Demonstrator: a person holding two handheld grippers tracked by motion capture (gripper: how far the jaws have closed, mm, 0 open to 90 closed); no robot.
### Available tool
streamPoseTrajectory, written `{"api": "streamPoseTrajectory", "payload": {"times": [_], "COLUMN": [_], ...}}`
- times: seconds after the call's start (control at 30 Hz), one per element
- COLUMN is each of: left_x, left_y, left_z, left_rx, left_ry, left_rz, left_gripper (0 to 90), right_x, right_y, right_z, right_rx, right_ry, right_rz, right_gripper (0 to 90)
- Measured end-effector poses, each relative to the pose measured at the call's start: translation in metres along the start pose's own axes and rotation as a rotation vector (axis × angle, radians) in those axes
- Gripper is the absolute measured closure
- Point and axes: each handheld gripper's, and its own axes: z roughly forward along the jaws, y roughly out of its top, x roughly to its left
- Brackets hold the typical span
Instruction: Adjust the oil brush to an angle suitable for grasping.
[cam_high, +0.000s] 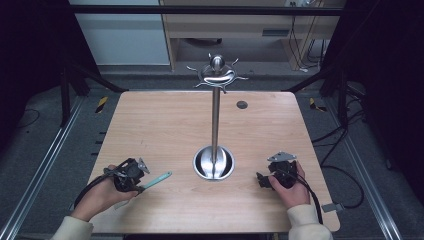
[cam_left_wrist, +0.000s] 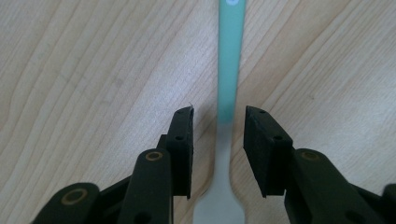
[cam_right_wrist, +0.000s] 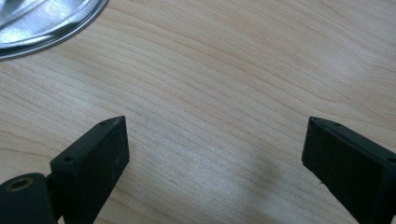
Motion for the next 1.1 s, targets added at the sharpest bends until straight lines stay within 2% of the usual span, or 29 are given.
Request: {"api": "streamPoseTrajectory", "payload": {"times": [0.5,1.1], "left_x": [-0.0007,0.0009], "left_y": [0.0001,0.0033], "left_z": [0.0052,0.0079], "left_rx": [0.031,0.046], "left_ry": [-0.029,-0.038], "left_rz": [0.026,0.039], "left_gripper": [70.0,76.3], "right_x": [0.0003,-0.0005], "right_y": [-0.0002,-0.0003], "right_z": [0.0003,0.0001], "right_rx": [0.0,0.0], "right_ry": [0.0,0.0], "right_rz": [0.003,-0.002], "right_gripper": [8.0,8.0]}}
